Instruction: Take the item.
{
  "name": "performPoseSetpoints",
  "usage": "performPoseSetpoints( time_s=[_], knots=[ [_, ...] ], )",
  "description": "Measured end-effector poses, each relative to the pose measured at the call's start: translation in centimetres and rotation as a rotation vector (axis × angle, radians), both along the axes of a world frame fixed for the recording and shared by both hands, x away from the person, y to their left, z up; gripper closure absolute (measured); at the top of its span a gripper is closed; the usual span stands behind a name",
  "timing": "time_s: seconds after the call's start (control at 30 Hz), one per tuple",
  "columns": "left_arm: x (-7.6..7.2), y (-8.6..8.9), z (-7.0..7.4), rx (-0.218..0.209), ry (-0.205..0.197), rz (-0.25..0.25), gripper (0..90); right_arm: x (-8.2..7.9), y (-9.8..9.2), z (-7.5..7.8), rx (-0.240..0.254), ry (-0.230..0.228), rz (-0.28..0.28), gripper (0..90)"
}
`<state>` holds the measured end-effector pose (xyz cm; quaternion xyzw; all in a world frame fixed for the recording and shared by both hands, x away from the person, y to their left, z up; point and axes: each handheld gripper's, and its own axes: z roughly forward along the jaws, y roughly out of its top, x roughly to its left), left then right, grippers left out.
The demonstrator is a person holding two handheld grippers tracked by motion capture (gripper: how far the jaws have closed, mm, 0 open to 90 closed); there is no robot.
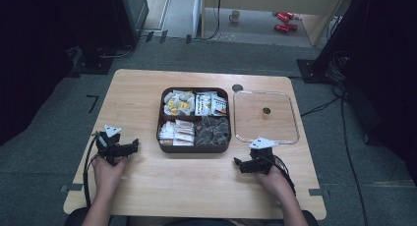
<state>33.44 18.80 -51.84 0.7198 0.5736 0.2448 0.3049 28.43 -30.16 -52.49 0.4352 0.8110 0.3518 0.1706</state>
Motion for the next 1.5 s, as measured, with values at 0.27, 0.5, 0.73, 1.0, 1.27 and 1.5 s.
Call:
performPoseSetpoints(
  time_s=[0.27,0.5,0.73,1.0,1.27,1.5],
  knots=[
    [0.0,0.0,0.0,0.0,0.0,0.0,7.3,0.0,0.0,0.0,0.0,0.0,0.0,5.5],
    [0.0,0.0,0.0,0.0,0.0,0.0,7.3,0.0,0.0,0.0,0.0,0.0,0.0,5.5],
    [0.0,0.0,0.0,0.0,0.0,0.0,7.3,0.0,0.0,0.0,0.0,0.0,0.001,5.5],
    [-0.1,0.0,0.0,0.0,0.0,-0.011,7.3,0.0,0.0,0.0,0.0,0.0,0.001,5.5],
    [-0.3,0.2,0.5,-0.003,0.002,-0.073,27.7,0.0,0.0,0.0,0.0,0.0,0.001,5.5],
    [0.0,-0.4,1.6,0.037,0.027,-0.153,33.8,0.0,0.0,0.0,0.0,0.0,0.001,5.4]
  ],
)
